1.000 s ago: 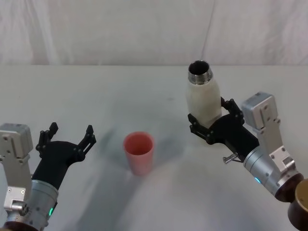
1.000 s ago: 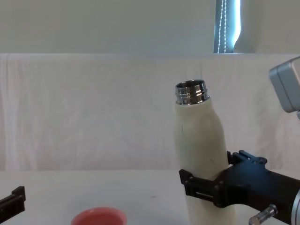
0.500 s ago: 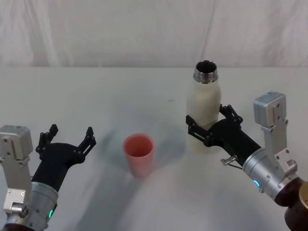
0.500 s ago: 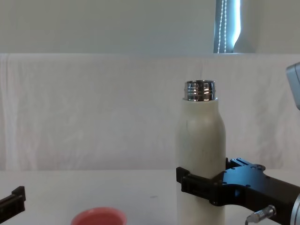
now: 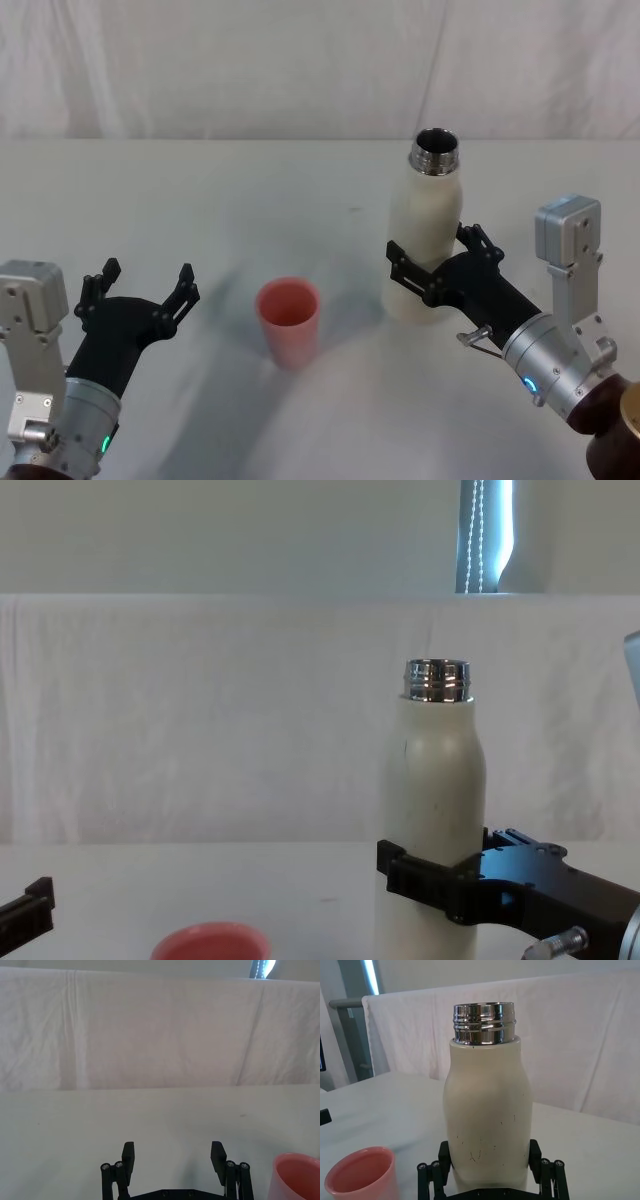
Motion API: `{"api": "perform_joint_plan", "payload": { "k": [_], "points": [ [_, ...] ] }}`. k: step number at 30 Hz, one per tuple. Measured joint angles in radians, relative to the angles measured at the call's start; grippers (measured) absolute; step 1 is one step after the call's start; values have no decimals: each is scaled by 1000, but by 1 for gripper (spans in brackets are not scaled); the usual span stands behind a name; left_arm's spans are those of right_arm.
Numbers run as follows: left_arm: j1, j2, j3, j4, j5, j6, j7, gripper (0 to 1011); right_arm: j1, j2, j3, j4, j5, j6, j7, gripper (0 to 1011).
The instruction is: Grasp the thermos with one hand and pour water into the cup lid.
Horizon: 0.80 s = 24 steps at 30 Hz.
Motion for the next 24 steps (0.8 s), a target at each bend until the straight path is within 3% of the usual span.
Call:
{"api": "perform_joint_plan", "payload": {
  "k": [14,24],
  "points": [
    [0,0,0,0,0,0,0,1001,5,11,-16,2,9,-5,-21,950],
    [0,0,0,0,0,0,0,1001,55,8,-30,53,-5,5,-22,950]
  ]
}}
